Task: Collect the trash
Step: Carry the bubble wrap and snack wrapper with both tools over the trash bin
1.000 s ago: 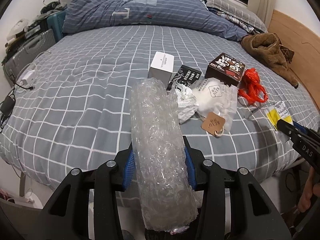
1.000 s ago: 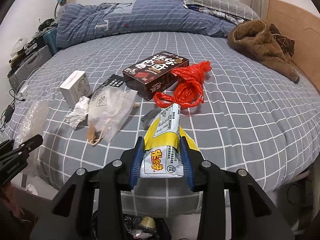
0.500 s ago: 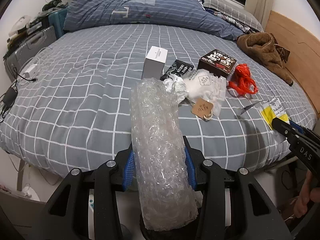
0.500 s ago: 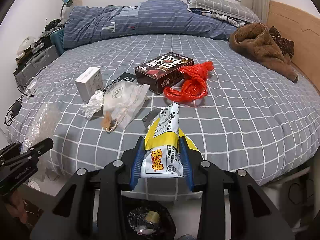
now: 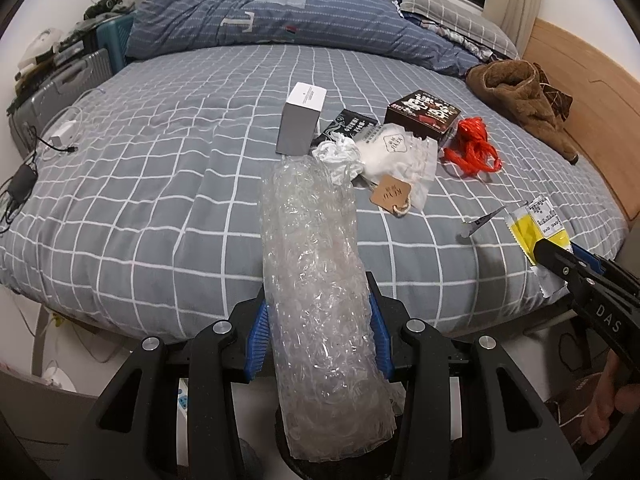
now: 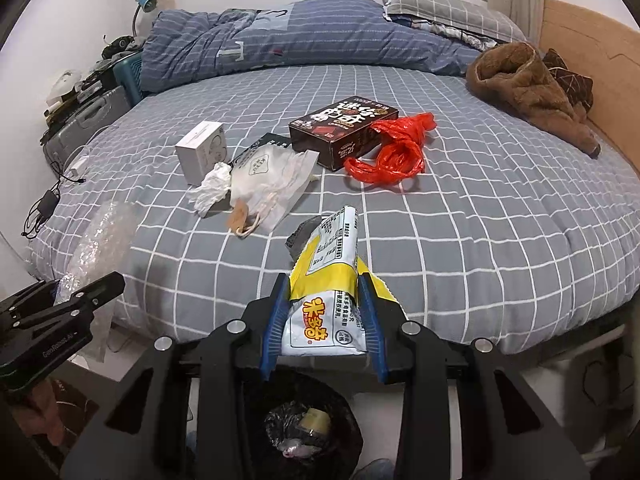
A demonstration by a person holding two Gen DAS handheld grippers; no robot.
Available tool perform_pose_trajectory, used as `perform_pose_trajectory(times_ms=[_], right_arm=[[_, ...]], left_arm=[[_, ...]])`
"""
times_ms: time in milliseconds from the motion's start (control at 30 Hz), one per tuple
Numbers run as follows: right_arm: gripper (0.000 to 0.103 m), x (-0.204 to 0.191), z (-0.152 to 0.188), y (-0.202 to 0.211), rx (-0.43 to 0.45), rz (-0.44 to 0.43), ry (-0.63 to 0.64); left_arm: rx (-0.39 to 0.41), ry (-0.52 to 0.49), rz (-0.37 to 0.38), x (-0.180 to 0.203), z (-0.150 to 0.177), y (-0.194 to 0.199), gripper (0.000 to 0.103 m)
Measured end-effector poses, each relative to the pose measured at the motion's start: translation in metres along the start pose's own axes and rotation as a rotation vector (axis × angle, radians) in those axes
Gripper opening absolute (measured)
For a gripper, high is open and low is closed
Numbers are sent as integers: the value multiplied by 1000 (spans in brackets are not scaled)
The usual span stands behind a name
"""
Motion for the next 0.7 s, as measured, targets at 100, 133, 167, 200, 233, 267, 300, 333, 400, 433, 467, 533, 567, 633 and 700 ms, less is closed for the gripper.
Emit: perform_pose_trajectory(times_ms=[100, 133, 167, 200, 233, 267, 300, 333, 400, 433, 467, 533, 567, 633, 700], right_arm=[[34, -3, 6, 5, -1, -5, 1], [34, -3, 7, 6, -1, -5, 1], [34, -4, 9, 8, -3, -8, 2], [34, -6, 12, 9, -4, -9, 4], [34, -7, 14, 11, -4, -10, 6], [34, -8, 16, 13, -5, -13, 7], [34, -10, 19, 15, -7, -16, 9], [34, -11, 21, 16, -9, -17, 12], [33, -14, 26, 19, -11, -18, 16], [33, -16, 30, 21, -14, -19, 19], [33, -16, 33, 22, -16, -20, 20], [33, -19, 39, 25, -22, -21, 24], [33, -19, 42, 26, -25, -22, 24], [33, -22, 49, 29, -36, -28, 20], [33, -23, 54, 32, -39, -28, 21]], left_arm=[[-2, -2, 2, 2, 5, 3, 42], [-2, -4, 2, 3, 7, 5, 42], [-2, -5, 2, 3, 8, 6, 42], [-1, -5, 0, 3, 10, 7, 42], [-2, -6, -1, 4, 11, 8, 42], [-5, -6, 1, 4, 14, 9, 42], [-8, -7, 1, 5, 17, 10, 42], [-10, -7, 1, 5, 19, 10, 42], [-17, -6, 1, 5, 25, 13, 42], [-20, -5, 2, 5, 28, 14, 42], [-22, -4, 3, 5, 32, 15, 42], [-28, -4, 1, 5, 38, 17, 42], [-33, -3, 1, 5, 42, 19, 42], [-45, -1, -3, 6, 50, 21, 42], [-57, 2, -5, 6, 61, 24, 42]])
Point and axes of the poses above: each gripper's, at about its wrist camera, not at the fingertips, and y roughly against the way its jaws point, x to its right, z to its underside, the point moved 10 cm from there along -y, roughly the way its jaws point, and after that the axes turned 1 degree about -y, right-handed, at the moved point
